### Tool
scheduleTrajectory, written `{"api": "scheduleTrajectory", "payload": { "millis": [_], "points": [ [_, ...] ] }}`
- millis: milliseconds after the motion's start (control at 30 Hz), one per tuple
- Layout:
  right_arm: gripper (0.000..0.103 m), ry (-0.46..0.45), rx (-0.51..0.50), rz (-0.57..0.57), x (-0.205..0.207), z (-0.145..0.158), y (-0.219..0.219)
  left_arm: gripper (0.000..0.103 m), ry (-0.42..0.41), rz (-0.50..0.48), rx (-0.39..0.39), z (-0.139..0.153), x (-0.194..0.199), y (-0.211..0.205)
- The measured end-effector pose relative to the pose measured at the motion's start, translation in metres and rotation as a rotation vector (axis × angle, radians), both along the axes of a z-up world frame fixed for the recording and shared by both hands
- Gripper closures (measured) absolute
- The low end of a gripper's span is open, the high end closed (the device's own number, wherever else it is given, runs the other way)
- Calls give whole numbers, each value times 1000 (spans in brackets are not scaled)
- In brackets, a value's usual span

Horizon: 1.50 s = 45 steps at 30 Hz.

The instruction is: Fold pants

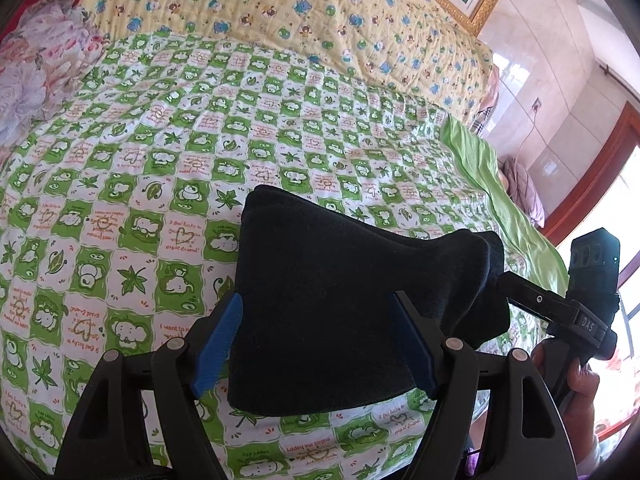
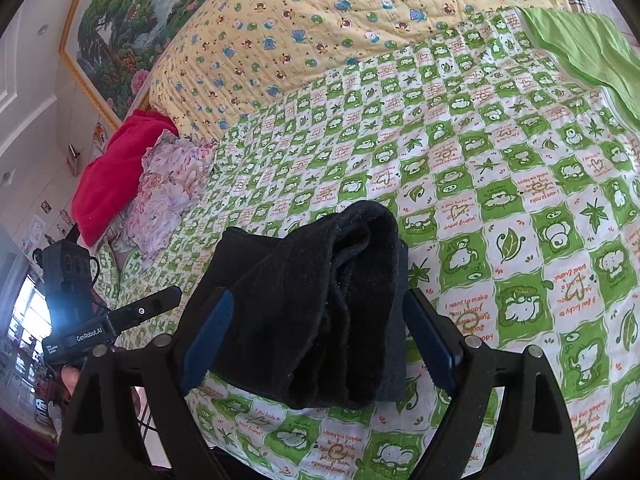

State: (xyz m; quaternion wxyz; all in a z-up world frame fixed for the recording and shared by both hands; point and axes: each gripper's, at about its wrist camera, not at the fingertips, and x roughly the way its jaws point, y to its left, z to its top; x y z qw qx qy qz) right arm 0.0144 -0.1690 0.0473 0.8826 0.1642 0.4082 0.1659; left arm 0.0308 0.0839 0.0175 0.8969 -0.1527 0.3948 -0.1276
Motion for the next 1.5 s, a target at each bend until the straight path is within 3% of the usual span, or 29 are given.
{"api": "scheduleTrajectory", "payload": {
  "millis": [800, 1067, 1200, 1367, 1500],
  "points": [
    [16, 82, 35, -16, 10, -17, 0, 26, 77, -22, -11, -27, 34, 4],
    [16, 139, 160, -25, 13, -38, -18, 39, 111, -31, -54, -41, 42, 10],
    [16, 143, 161, -9, 14, -43, -17, 46, 128, -27, -75, -49, 46, 16],
    [16, 151, 162, 28, 17, -46, -14, 53, 184, -11, -190, -64, 53, 30],
    [17, 148, 163, 63, 21, -49, -16, 55, 175, -7, -187, -65, 53, 29]
  ]
}}
